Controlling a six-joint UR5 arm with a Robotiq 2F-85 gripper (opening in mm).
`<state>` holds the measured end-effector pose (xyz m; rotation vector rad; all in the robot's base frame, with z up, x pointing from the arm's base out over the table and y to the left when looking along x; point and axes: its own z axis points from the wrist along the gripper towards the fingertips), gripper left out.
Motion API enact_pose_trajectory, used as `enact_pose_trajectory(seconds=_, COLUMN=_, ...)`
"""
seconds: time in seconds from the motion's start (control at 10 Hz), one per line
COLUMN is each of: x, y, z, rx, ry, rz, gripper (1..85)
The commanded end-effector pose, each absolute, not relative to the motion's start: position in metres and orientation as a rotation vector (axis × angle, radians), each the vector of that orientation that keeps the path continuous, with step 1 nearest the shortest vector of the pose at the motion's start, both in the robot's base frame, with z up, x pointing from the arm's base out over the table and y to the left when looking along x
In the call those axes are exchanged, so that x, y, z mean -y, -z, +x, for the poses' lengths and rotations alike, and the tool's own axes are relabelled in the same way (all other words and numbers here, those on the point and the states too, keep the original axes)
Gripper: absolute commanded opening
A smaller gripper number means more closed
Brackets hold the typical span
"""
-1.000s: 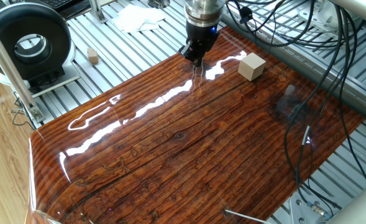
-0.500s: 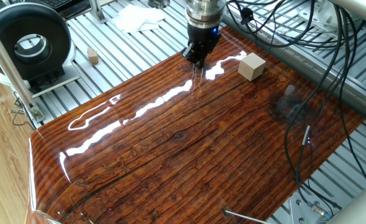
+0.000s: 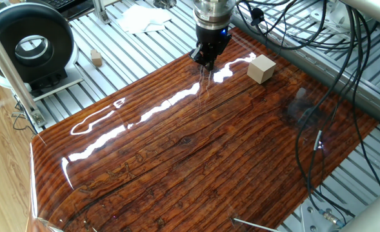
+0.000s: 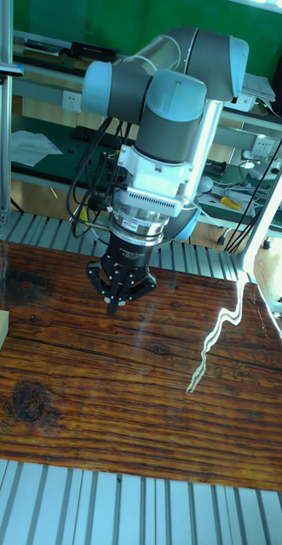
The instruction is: Hold a small block with the gripper and sweep it from left to right on the table
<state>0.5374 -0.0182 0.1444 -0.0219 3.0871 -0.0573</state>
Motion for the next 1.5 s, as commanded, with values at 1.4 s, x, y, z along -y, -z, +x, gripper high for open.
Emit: enact_pose_trajectory(seconds=1.4, x=0.075, y=-0.121, z=0.55, rx=-3.171, ry=-0.128, rz=-0.147, gripper=1.0)
